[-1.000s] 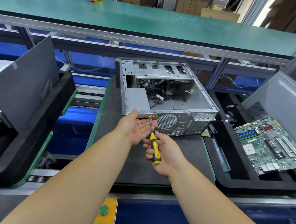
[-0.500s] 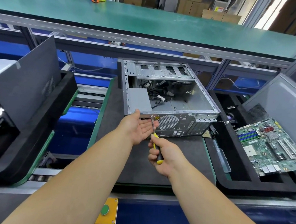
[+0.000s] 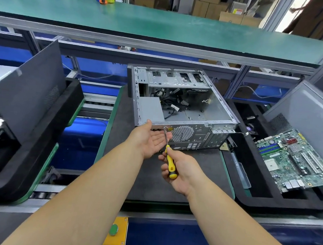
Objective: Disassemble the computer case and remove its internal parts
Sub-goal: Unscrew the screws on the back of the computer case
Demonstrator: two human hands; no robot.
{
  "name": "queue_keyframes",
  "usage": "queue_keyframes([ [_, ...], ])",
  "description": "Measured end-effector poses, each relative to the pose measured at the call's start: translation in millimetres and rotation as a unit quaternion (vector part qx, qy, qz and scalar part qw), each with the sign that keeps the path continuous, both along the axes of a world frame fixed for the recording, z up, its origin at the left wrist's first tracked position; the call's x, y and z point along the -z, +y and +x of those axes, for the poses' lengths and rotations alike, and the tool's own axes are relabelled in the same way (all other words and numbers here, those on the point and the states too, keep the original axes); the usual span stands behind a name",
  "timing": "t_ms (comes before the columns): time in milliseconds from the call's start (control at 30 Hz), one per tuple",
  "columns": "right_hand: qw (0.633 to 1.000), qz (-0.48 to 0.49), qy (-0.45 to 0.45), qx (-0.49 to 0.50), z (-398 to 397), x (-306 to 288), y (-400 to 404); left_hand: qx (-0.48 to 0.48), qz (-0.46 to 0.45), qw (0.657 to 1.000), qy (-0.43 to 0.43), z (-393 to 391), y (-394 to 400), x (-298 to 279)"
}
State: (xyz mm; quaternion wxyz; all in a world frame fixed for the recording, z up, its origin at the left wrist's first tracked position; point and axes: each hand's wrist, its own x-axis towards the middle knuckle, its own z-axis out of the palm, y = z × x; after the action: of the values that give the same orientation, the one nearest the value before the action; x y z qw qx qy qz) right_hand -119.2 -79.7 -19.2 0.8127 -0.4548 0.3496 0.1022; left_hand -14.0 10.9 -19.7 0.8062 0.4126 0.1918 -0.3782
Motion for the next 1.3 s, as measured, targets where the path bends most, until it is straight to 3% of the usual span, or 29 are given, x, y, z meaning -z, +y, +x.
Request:
queue_keyframes([
  [200,1.0,-0.016,-0.003,-0.006,3,-1,4,0.001,-0.006,1.0,-0.006,-1,2,2],
  [400,0.999,0.043,0.008,-0.028,2,-5,-3,0.006,-0.009,1.0,-0.01,-4,4,3],
  [667,1.0,-0.024,0.001,-0.002,-1,-1,-10,0.029,-0.007,0.999,-0.02,-8,5,7],
  [967,0.999,0.034,0.008,0.028,4,0,-5,0.01,-0.015,1.0,-0.021,-9,3,4],
  [1300,0.998,0.052,-0.011,-0.02,2,-5,-8,-0.004,-0.005,1.0,-0.014,-8,1,3],
])
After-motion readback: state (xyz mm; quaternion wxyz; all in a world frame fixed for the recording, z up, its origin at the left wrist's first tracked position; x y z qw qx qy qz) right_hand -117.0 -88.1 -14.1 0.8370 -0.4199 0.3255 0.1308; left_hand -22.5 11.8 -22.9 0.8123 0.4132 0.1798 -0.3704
